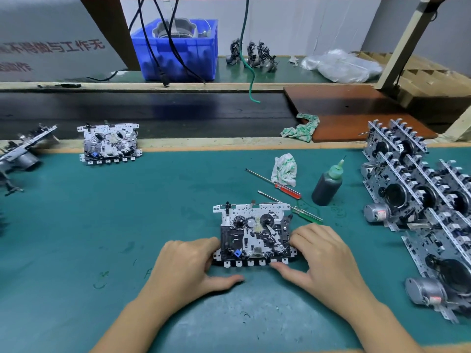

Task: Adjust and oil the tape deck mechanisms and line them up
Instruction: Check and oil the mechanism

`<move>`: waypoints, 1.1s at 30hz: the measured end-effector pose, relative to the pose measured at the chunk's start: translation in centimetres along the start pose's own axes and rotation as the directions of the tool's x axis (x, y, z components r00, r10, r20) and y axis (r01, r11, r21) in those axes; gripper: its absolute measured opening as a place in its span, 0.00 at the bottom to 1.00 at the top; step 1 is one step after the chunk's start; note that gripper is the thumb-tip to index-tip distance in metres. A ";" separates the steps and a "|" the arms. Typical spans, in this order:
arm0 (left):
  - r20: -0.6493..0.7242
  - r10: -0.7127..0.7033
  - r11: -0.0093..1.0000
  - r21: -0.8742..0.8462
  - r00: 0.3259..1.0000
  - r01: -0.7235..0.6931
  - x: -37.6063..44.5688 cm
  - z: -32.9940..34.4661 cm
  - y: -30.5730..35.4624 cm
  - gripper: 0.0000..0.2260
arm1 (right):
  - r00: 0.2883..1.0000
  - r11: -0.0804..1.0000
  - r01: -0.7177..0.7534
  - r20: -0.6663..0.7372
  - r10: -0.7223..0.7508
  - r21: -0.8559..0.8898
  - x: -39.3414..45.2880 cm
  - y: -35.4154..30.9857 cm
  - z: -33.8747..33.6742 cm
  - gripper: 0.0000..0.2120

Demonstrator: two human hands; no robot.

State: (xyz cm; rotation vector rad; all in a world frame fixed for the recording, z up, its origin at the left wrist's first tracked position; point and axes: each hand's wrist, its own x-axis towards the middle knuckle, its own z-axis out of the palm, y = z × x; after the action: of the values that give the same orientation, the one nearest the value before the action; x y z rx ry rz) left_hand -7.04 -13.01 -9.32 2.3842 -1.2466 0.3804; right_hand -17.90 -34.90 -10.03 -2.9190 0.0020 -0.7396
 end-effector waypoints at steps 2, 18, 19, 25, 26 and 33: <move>-0.036 -0.017 0.999 0.036 0.999 0.018 0.0 0.3 0.3 0.23 | 1.000 1.000 0.003 0.017 -0.004 0.030 0.1 0.1 -0.1 0.24; -0.082 -0.237 0.971 0.026 0.968 0.239 0.2 0.6 2.2 0.25 | 1.000 0.999 -0.013 0.001 0.013 0.052 0.0 -0.3 -0.1 0.23; -0.088 -0.259 0.964 0.032 0.962 0.263 0.3 0.8 2.3 0.25 | 1.000 0.998 -0.029 0.002 0.029 0.057 0.0 -0.4 -0.1 0.22; -0.081 -0.293 0.955 0.017 0.953 0.295 0.4 0.9 2.2 0.27 | 0.999 0.989 -0.017 0.050 0.010 0.144 0.3 0.1 -0.1 0.24; -0.073 -0.259 0.966 0.005 0.963 0.260 0.3 0.9 1.9 0.27 | 0.999 0.991 -0.012 0.039 0.007 0.133 0.2 0.1 -0.1 0.23; 0.019 -0.158 0.984 -0.076 0.987 0.159 0.0 0.9 1.5 0.28 | 0.999 0.998 -0.042 -0.003 0.042 0.036 0.0 0.1 0.1 0.27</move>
State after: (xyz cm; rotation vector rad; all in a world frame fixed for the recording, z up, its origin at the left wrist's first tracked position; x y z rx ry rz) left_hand -8.28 -14.19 -9.73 2.4025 -1.0481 0.2635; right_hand -17.88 -34.95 -10.11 -2.8737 0.0501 -0.7302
